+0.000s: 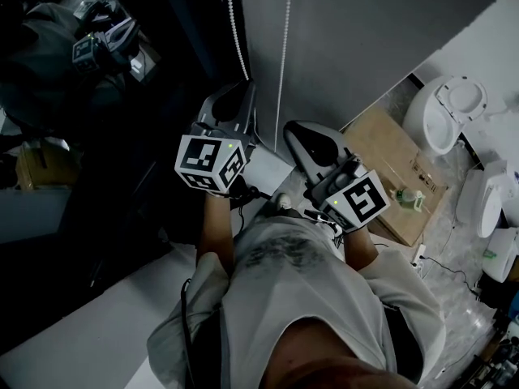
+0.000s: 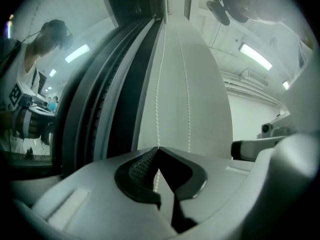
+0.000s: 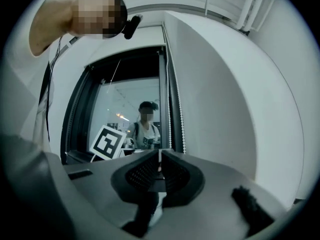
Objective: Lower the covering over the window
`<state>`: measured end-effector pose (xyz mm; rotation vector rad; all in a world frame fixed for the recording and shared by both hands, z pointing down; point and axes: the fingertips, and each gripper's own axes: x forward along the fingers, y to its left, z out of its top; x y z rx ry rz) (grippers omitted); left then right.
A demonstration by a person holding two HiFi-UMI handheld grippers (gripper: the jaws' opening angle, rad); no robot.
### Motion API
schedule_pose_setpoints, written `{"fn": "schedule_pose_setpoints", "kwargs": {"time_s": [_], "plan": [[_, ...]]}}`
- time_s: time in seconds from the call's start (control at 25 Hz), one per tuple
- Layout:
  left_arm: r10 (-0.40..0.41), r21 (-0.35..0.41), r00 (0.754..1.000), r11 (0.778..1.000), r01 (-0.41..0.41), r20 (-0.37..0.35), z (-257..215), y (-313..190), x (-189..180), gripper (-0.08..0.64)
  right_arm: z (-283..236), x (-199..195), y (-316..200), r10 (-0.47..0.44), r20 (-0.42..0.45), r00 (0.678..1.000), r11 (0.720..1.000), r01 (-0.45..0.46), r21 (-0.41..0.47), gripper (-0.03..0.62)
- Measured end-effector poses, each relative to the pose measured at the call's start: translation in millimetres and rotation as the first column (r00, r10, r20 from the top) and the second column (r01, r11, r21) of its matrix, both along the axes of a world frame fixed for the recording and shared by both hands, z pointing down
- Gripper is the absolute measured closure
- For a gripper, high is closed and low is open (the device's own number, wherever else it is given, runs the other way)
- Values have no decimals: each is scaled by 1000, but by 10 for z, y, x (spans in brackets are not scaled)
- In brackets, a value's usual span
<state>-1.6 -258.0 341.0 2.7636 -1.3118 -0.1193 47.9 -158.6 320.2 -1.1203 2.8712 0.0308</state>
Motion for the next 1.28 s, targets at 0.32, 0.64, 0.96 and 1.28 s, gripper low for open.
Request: {"fn": "schedule_pose_setpoints", "kwargs": {"time_s": [0.32,0.64,0.96,1.28], "plan": [[51,-6,998,999,-51,25,-49,409,20,549,-273,-111,24,-71,-16,997,995,72,75,574],[65,-36,998,997,-64,4,48,686,-86,551,-664,-332,17,-143,23,989,981,139,139,492],[63,-36,998,997,-63,-1,70,857,-94,551,-1048,-500,17,-230,44,972,952,216,216,488],[71,-31,997,997,-71,0,86,1012,-115,551,-1235,-669,13,-254,54,966,942,235,238,488]]}}
